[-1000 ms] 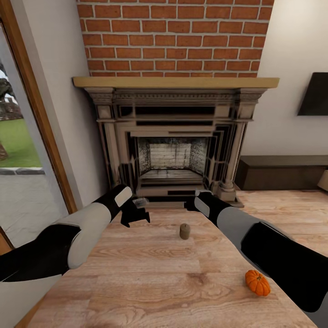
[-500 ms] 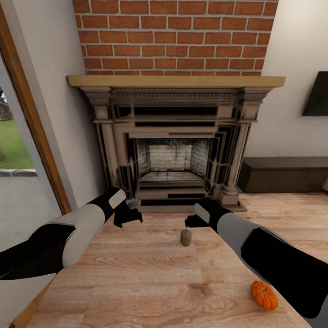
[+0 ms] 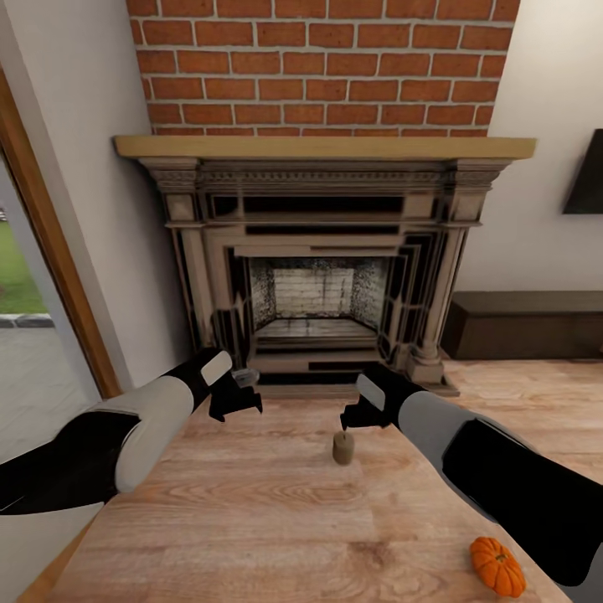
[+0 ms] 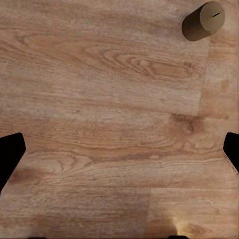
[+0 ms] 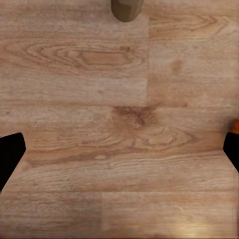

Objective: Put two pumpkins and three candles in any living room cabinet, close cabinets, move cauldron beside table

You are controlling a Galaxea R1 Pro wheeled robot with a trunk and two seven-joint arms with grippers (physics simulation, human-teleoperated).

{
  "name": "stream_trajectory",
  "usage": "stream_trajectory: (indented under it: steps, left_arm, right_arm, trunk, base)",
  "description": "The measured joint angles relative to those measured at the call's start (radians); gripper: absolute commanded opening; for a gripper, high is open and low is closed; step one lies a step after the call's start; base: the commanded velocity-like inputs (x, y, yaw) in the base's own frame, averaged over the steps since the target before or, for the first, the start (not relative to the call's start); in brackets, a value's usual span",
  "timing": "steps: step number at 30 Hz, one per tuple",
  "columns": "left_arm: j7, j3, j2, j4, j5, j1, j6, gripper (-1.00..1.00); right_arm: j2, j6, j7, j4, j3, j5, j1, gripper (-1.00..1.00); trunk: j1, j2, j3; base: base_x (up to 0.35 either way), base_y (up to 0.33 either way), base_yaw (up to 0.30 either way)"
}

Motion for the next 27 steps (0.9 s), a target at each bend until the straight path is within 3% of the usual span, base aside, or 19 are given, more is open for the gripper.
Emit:
stream_trajectory:
  steps: [8,14,27]
  left_arm:
    - [0.001,0.0,0.0,0.0,0.0,0.0,0.0,1.0]
    - [0.0,-0.001,-0.001,0.0,0.0,0.0,-0.001,1.0]
    - [0.0,0.0,0.0,0.0,0.0,0.0,-0.002,1.0]
  right_arm:
    - [0.003,0.081,-0.004,-0.003,0.0,0.001,0.0,1.0]
    - [0.003,0.078,-0.005,-0.002,0.002,0.002,0.0,1.0]
    - [0.003,0.046,-0.006,-0.002,0.003,0.003,0.0,1.0]
  trunk:
    - [0.0,0.0,0.0]
    - [0.0,0.0,0.0]
    - [0.0,0.0,0.0]
  base:
    - [0.268,0.0,0.0]
    - [0.062,0.0,0.0]
    - [0.266,0.019,0.0]
